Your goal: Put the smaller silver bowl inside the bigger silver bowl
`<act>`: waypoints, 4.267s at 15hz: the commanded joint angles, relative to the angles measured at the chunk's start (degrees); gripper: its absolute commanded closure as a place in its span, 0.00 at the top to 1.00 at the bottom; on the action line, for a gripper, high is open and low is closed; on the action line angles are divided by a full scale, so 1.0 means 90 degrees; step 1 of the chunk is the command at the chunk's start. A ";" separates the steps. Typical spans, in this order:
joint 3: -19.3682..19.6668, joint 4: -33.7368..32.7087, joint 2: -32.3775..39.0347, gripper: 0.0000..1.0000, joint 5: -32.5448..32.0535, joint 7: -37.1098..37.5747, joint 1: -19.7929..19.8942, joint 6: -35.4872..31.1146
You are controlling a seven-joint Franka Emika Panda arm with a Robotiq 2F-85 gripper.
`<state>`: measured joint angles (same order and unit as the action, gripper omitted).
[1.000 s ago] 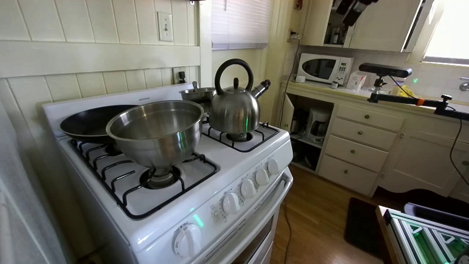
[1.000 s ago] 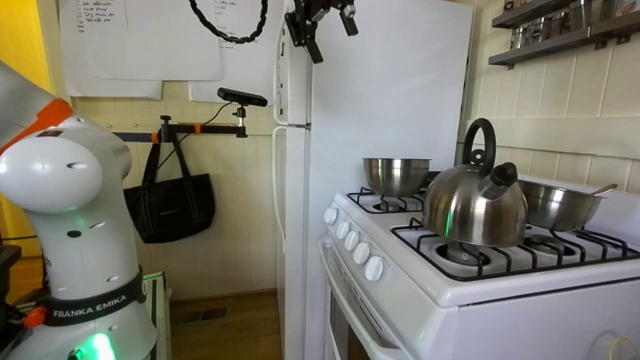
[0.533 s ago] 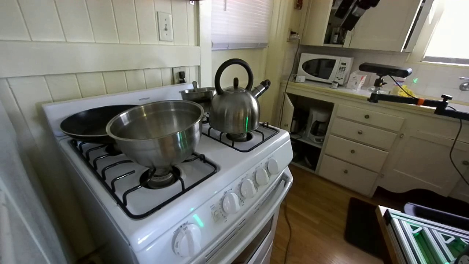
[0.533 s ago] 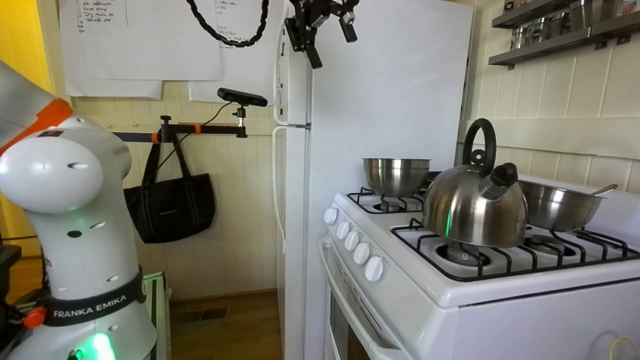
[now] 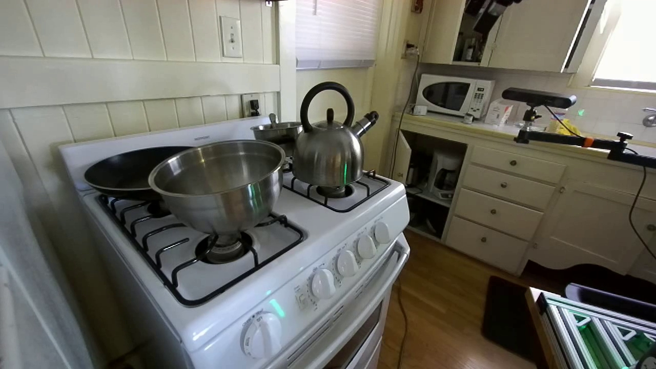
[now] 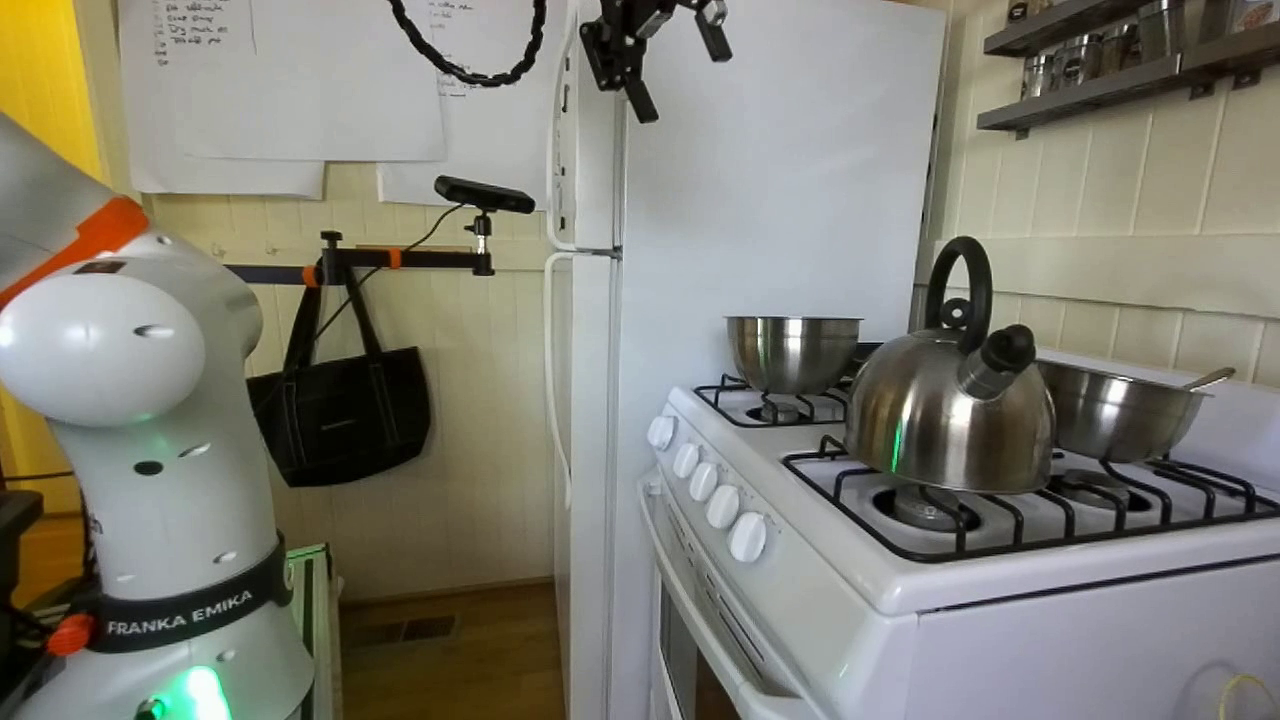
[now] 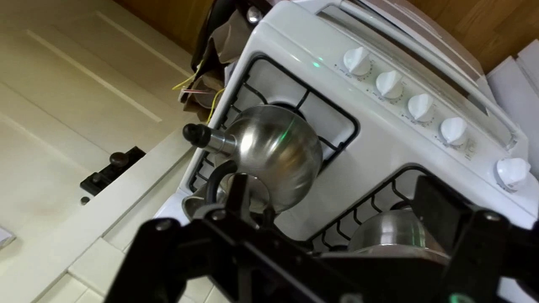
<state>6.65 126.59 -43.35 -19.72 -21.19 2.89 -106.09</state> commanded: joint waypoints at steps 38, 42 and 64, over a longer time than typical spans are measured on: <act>0.0951 -0.8742 0.8229 1.00 0.3183 -0.5126 0.1015 0.0878; 0.0911 -0.9196 0.8498 1.00 0.3281 -0.5081 0.1089 0.0988; -0.0435 -1.0625 1.0177 1.00 0.2882 -0.3153 0.1538 0.1624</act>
<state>1.25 31.42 47.86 7.65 -53.50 17.78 -89.67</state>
